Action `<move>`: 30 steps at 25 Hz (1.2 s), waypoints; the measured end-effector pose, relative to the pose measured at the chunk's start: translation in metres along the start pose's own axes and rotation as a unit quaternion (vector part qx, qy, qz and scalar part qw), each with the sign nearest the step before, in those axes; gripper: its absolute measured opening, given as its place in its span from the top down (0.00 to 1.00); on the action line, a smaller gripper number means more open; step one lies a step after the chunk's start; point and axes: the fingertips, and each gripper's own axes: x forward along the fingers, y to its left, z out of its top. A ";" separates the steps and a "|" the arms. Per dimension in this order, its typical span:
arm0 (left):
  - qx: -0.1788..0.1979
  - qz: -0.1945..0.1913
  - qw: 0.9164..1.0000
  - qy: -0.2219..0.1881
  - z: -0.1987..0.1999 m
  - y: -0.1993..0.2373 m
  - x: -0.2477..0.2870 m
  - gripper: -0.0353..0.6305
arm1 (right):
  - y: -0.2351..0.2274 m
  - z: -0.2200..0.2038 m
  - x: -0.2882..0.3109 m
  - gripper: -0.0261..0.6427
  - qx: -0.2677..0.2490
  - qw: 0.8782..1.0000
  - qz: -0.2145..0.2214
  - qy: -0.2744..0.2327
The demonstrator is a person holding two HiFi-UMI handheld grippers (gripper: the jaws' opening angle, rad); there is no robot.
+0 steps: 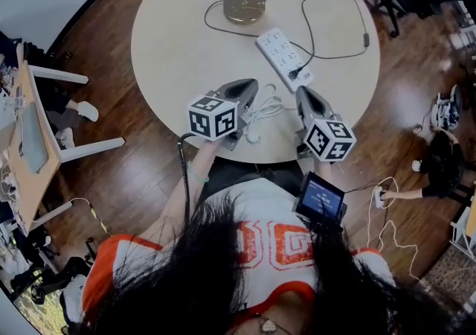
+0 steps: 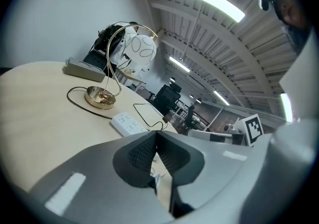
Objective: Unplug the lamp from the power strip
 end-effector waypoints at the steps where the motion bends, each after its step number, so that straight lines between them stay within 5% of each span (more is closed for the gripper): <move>1: -0.001 -0.005 1.000 -0.002 -0.001 -0.001 -0.002 0.95 | 0.004 -0.002 -0.004 0.96 -0.001 1.000 -0.001 -0.002; 14: 0.011 -0.049 0.998 -0.028 -0.010 -0.058 -0.014 0.95 | 0.023 -0.004 -0.052 0.96 0.010 0.999 0.011 -0.036; 30: 0.033 -0.031 0.998 -0.033 -0.088 -0.162 -0.048 0.95 | 0.015 -0.063 -0.176 0.96 0.035 0.997 0.034 -0.055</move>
